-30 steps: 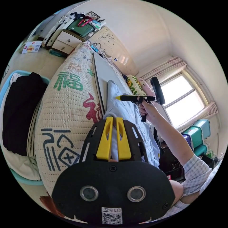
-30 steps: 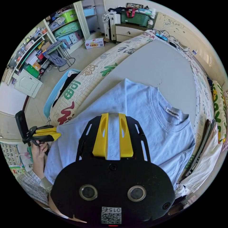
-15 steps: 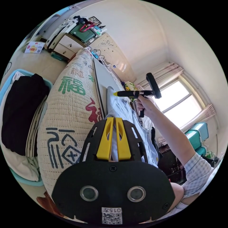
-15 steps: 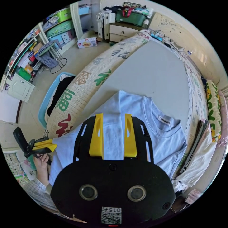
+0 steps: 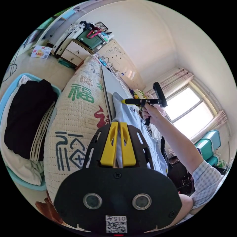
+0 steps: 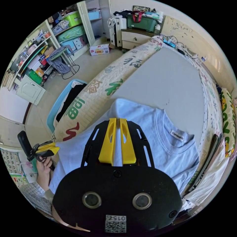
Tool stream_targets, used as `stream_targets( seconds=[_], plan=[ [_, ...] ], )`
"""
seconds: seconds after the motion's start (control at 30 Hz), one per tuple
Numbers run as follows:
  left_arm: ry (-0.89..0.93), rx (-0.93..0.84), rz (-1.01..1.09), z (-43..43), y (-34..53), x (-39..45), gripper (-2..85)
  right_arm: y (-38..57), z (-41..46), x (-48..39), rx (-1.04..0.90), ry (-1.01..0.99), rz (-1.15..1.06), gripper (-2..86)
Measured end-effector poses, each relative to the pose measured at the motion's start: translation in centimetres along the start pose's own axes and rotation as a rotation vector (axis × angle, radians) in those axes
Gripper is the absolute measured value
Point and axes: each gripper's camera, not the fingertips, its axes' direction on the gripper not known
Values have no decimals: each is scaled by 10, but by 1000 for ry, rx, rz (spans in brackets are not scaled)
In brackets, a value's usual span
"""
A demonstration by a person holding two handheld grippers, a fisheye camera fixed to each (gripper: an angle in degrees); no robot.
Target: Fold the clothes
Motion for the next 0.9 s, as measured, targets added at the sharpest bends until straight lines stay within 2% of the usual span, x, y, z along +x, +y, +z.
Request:
stream_targets(
  seconds=[0.17, 0.33, 0.43, 0.57, 0.77, 0.9],
  plan=[
    [-38, -7, -7, 3, -4, 2, -4, -2, 39, -15, -24, 53, -11, 31],
    [33, -1, -51, 2, -6, -11, -3, 48, 7, 31, 83, -87, 68, 44],
    [39, -11, -49, 3, -9, -12, -3, 114, -32, 51, 129, -165, 1, 37],
    [52, -29, -69, 7, -13, -17, -3, 241, -61, 58, 54, -77, -101, 55],
    [60, -31, -71, 8, -16, -19, -3, 428, -69, 85, -27, -231, 53, 84],
    [59, -34, -75, 9, -18, -22, -3, 511, -59, 90, -72, -230, 157, 84]
  ],
)
